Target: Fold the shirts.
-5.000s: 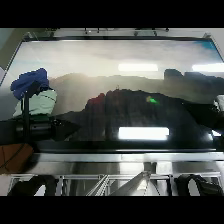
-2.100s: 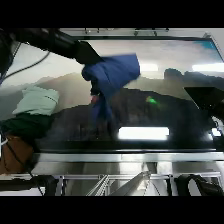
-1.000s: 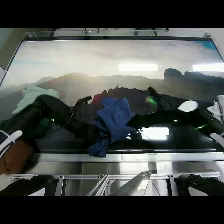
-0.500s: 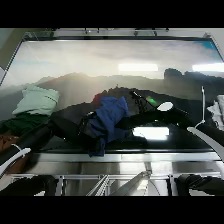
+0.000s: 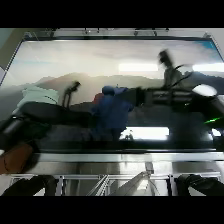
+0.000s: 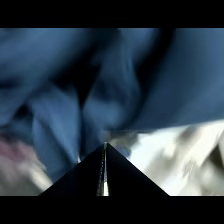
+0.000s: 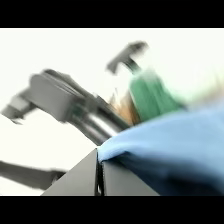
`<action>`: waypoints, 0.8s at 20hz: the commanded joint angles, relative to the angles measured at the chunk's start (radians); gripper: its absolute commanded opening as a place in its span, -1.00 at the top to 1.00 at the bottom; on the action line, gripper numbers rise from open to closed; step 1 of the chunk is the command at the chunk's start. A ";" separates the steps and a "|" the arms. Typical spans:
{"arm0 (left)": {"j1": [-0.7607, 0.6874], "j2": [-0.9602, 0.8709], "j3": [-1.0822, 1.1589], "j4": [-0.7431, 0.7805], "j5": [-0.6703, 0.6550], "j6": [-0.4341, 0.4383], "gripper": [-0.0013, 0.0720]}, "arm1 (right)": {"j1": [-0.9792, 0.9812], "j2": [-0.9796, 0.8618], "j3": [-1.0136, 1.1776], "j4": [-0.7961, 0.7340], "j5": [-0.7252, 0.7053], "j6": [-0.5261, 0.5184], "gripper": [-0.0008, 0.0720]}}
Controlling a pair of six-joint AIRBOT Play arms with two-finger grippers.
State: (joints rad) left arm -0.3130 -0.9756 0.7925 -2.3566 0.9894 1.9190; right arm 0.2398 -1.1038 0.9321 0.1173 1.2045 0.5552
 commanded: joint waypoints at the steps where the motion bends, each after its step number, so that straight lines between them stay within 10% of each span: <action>1: 0.139 0.142 0.164 -0.003 0.006 -0.005 0.94 | -0.074 0.167 0.197 0.108 -0.010 -0.043 0.92; 5: 0.219 0.206 0.305 0.000 0.048 -0.021 0.94 | -0.078 0.218 0.288 0.008 -0.171 0.019 0.92; 11: 0.273 0.199 0.217 -0.001 0.173 -0.022 0.93 | -0.078 0.125 0.275 -0.879 -0.267 0.496 0.92; 16: 0.147 0.042 0.015 -0.002 0.050 -0.019 0.93 | -0.078 0.014 0.194 -1.315 -0.325 0.713 0.92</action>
State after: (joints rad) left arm -0.1028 -0.8539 0.8993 -2.3562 1.1057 1.8984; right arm 0.1623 -1.0332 1.1599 -0.8593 0.9363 1.0946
